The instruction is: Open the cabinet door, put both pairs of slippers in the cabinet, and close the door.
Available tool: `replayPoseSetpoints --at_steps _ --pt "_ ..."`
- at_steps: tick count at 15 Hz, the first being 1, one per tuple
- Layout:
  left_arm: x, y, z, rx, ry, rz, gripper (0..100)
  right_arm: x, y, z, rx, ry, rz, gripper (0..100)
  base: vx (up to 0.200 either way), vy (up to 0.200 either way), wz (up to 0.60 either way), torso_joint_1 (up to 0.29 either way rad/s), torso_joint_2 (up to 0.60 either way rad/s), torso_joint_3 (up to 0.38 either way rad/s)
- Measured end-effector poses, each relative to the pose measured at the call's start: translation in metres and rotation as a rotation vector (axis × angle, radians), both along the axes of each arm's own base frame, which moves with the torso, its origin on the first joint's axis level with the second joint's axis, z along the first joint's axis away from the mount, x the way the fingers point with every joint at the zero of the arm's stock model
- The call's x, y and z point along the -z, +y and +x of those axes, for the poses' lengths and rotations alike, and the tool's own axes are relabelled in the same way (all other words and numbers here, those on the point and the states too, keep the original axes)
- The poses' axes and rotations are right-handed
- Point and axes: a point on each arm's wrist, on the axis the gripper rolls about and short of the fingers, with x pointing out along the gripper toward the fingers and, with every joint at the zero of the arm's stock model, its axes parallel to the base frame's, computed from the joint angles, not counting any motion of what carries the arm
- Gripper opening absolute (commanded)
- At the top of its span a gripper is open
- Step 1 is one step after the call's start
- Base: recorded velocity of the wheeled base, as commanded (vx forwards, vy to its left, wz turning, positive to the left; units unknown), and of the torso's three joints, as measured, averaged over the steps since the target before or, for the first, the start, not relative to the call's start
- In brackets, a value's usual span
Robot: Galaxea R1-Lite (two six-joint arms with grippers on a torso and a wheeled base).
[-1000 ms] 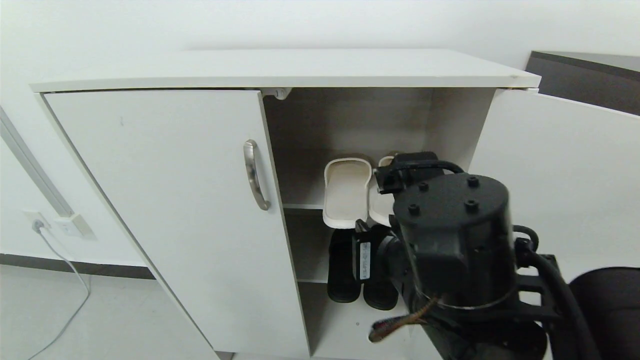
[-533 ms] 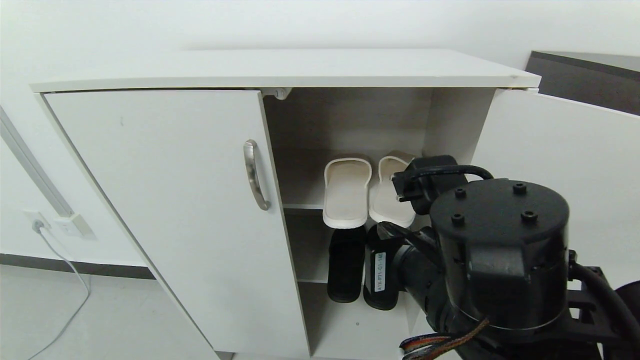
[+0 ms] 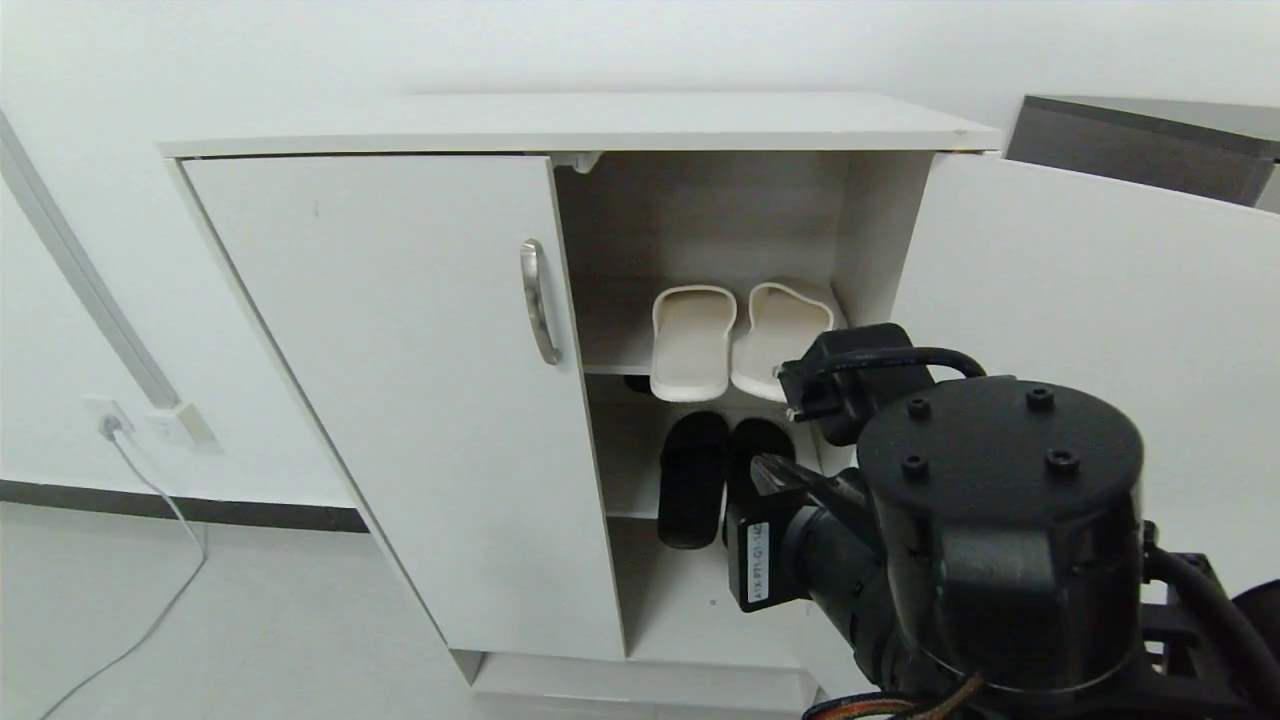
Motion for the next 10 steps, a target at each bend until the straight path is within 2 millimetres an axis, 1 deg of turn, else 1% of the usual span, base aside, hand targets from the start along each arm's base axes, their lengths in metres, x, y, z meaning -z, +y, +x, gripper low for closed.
replayPoseSetpoints --at_steps 7,10 --pt "-0.0001 0.0000 0.0000 0.000 -0.001 0.000 0 0.0030 0.0010 -0.0004 -0.002 0.001 0.000 0 -0.200 0.000 0.00 0.002 0.00 0.004" --pt "0.0000 0.0000 0.0000 0.000 0.000 0.000 0 0.0088 0.0012 -0.0009 -0.034 0.017 -0.011 0 -0.200 0.000 0.00 0.001 0.00 0.004"
